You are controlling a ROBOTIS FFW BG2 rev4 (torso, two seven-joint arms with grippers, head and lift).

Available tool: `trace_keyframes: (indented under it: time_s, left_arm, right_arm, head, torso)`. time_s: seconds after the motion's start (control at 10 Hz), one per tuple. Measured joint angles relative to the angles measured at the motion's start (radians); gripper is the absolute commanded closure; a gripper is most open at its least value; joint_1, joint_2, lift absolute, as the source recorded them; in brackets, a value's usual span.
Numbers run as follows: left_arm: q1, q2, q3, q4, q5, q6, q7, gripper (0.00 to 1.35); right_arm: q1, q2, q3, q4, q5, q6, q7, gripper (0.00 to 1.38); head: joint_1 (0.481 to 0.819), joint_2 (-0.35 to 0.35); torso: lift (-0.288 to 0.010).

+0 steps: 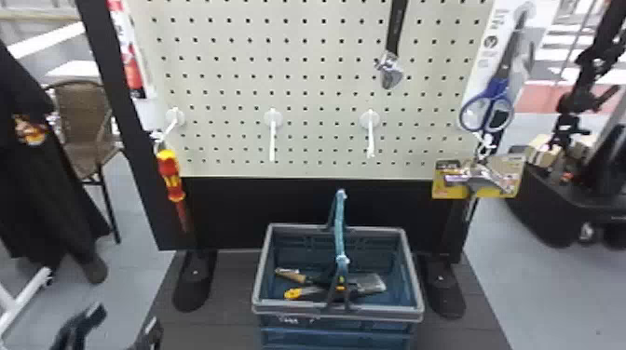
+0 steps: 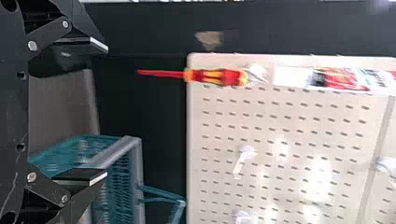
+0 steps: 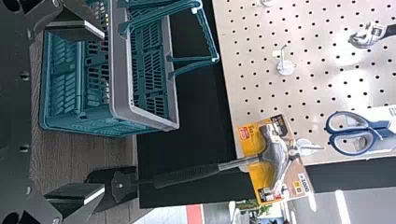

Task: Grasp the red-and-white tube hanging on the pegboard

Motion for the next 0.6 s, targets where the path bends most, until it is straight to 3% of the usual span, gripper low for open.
trace_keyframes:
  time_s: [0.3,0.6]
  left_arm:
    - [-0.187,0.025,0.042,-0.097,-0.061,0.192,-0.089,0.34]
    - [-0.396,0.101,0.050,-0.097,-0.084,0.342,-0.099,0.34]
  right_arm:
    - [-0.002,0.000,0.000,0.000,-0.001,0.000,0.000,0.15]
    - [-0.007,0.001,0.000,0.000,0.002,0.002,0.001,0.15]
  head:
    - [0.549,0.000]
    - [0.549,0.000]
  torso:
    - [-0.100]
    - [-0.100]
